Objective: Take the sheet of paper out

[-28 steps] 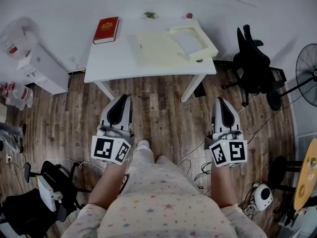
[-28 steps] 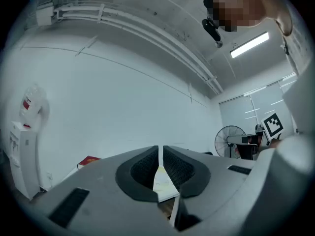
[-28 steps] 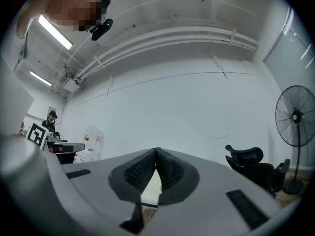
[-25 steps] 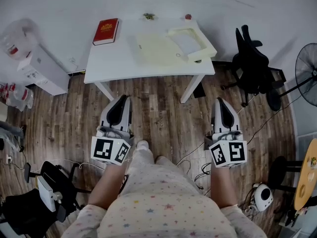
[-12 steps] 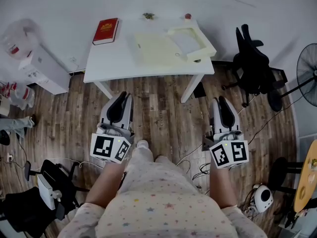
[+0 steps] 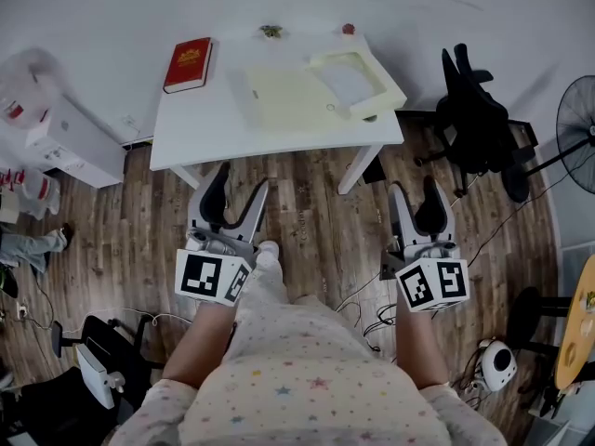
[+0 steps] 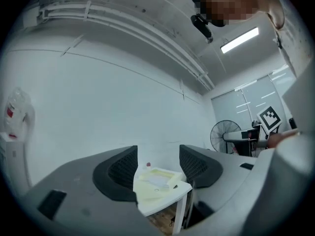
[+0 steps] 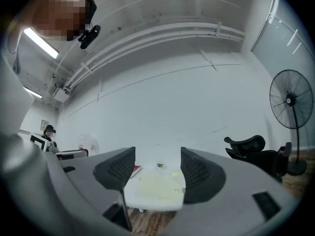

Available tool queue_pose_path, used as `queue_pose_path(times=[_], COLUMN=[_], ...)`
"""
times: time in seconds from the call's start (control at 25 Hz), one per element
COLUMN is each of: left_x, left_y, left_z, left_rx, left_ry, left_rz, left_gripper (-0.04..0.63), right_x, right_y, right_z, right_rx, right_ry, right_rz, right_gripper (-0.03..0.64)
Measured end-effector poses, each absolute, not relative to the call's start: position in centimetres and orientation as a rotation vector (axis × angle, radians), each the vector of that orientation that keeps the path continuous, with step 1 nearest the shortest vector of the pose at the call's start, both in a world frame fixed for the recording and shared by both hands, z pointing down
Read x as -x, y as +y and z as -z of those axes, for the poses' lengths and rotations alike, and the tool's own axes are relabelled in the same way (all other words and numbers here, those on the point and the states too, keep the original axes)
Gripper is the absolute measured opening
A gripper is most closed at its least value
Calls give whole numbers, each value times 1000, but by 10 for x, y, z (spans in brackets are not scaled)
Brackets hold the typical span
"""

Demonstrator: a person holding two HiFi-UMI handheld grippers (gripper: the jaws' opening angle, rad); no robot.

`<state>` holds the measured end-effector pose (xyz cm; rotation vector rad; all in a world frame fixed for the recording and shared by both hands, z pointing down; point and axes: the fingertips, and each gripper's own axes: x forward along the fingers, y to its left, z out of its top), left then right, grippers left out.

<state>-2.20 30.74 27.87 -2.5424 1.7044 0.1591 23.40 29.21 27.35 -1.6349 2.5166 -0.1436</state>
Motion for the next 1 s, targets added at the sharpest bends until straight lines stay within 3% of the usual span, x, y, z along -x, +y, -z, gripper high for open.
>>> queue_pose_path(times=[0.56, 1.0], left_x=[92, 141], left_y=[137, 59], left_z=[-299, -313], left_rx=[2749, 2804], left_ry=[1559, 1548], left_rz=[-164, -185], left_gripper=[275, 293], right_x=[-158, -109], right_y=[167, 98], right_z=[-278, -297], right_rx=[1787, 1857], right_ry=[2439, 2438], right_rz=[166, 218], right_gripper=[290, 367])
